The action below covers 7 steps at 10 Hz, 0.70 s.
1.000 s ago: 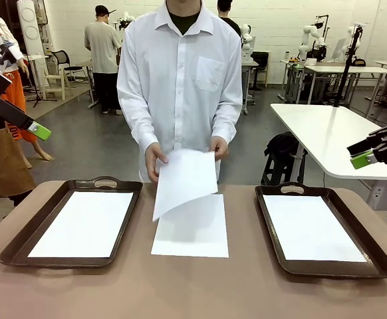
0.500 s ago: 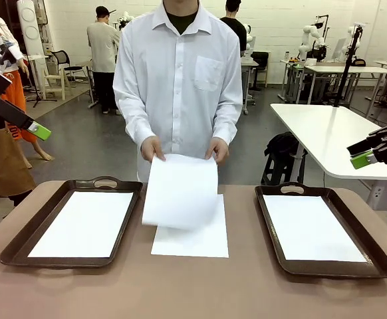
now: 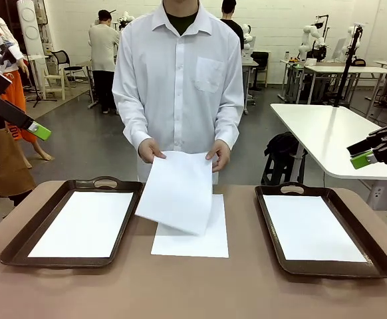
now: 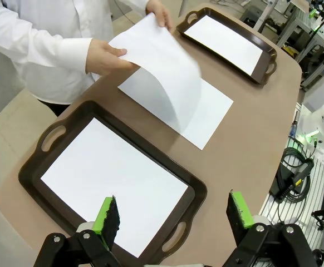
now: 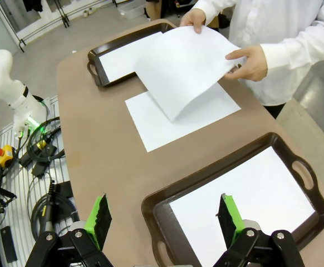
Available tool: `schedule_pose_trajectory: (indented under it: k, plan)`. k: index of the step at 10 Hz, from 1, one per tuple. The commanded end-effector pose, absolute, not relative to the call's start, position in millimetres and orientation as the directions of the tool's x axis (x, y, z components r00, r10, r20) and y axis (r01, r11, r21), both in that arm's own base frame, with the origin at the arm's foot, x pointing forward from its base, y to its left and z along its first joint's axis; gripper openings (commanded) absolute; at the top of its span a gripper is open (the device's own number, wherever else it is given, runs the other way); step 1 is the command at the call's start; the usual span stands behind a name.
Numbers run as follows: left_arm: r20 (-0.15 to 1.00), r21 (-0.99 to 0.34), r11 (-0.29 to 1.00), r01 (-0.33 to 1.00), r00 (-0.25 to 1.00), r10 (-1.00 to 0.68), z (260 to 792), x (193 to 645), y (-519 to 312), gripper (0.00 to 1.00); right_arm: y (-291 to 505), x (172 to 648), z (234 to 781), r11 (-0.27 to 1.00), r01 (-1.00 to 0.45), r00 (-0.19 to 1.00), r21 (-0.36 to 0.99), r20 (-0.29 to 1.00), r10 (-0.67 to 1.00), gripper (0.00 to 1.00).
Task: Sort the A4 documents.
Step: Receive the A4 Paper.
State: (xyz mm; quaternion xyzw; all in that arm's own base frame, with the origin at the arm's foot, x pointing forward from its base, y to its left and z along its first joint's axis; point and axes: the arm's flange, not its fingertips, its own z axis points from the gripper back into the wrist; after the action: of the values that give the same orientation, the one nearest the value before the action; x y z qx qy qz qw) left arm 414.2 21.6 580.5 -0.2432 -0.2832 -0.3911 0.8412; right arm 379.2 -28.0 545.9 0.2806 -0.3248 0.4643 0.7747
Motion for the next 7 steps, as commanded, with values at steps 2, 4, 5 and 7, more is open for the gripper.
schedule_pose_trajectory:
  k: [2, 4, 5, 7]
  plan:
    - [0.666, -0.189, 0.572, 0.798, 0.532, -0.523, 580.0, 413.9, 20.6, 1.0, -27.7, 379.4, 544.5, 0.411, -0.901, 0.361, 0.136, 0.761, 0.539, 1.0]
    - [0.666, -0.189, 0.572, 0.798, 0.532, -0.523, 580.0, 413.9, 20.6, 1.0, -27.7, 379.4, 544.5, 0.411, -0.901, 0.361, 0.136, 0.761, 0.539, 1.0]
    - [0.666, -0.189, 0.572, 0.798, 0.532, -0.523, 580.0, 413.9, 20.6, 1.0, -27.7, 379.4, 544.5, 0.411, -0.901, 0.361, 0.136, 0.761, 0.539, 1.0]
    - [0.666, -0.189, 0.572, 0.798, 0.532, -0.523, 580.0, 413.9, 20.6, 1.0, -27.7, 379.4, 544.5, 0.411, -0.901, 0.361, 0.136, 0.761, 0.539, 1.0]
